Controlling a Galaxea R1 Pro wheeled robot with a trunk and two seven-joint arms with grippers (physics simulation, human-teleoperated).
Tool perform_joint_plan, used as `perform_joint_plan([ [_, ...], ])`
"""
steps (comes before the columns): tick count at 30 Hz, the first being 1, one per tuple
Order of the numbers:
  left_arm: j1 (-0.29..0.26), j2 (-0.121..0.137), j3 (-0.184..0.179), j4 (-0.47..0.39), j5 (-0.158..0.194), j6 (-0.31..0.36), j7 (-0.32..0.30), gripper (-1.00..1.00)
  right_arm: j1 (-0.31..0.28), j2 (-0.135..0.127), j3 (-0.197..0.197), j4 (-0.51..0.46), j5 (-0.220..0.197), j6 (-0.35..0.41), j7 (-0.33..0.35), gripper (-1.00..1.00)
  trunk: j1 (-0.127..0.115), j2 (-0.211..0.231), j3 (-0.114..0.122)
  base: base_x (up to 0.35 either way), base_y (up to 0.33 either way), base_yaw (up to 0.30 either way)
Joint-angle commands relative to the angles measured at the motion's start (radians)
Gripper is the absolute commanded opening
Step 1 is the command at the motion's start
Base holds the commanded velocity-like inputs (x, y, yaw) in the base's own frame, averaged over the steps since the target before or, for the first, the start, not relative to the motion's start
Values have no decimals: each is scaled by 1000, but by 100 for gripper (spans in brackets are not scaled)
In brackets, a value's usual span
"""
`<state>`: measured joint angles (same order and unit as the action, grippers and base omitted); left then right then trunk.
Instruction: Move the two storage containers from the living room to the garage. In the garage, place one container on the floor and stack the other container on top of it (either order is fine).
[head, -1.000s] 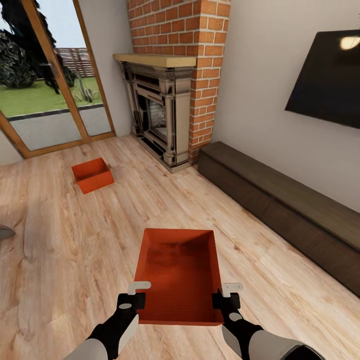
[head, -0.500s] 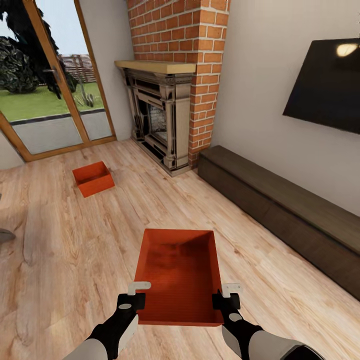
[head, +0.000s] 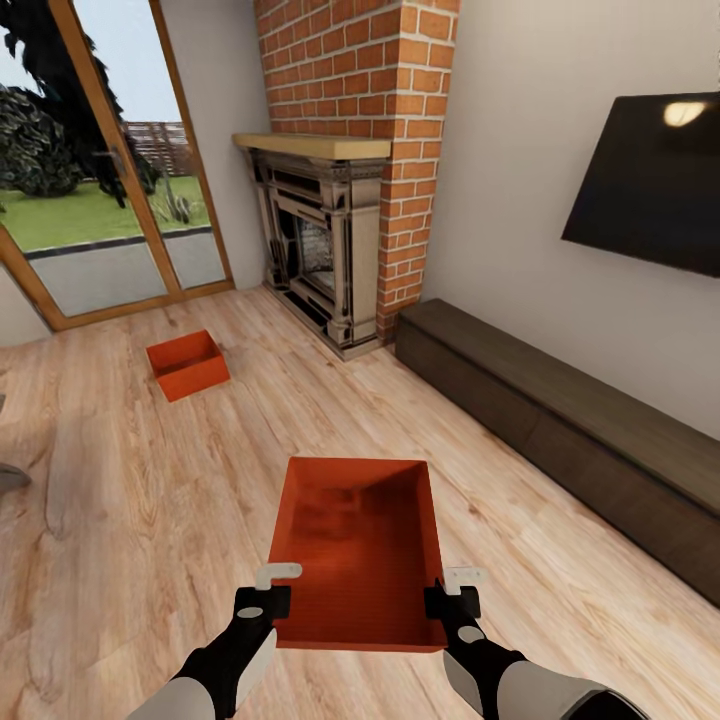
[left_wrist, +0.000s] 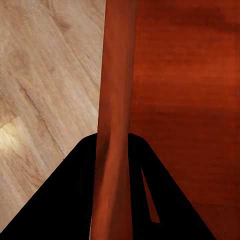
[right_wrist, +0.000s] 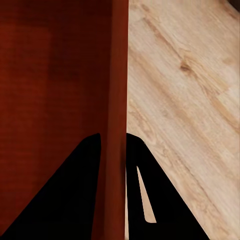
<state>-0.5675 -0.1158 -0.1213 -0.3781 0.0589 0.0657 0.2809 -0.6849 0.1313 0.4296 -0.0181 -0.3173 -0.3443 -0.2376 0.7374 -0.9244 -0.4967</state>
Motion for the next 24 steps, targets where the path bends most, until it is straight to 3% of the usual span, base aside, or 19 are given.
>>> perform_joint_plan([
  [1,0,0,17,-2,-2,8,20,-100,-1,1,-51,-3,4,-2,-2,-100,0,-1,1,0,0,0],
  [24,0,1,18,-2,-2,8,20,-100,-1,1,-51,-3,4,-2,-2,-100,0,-1,38,0,0,0],
])
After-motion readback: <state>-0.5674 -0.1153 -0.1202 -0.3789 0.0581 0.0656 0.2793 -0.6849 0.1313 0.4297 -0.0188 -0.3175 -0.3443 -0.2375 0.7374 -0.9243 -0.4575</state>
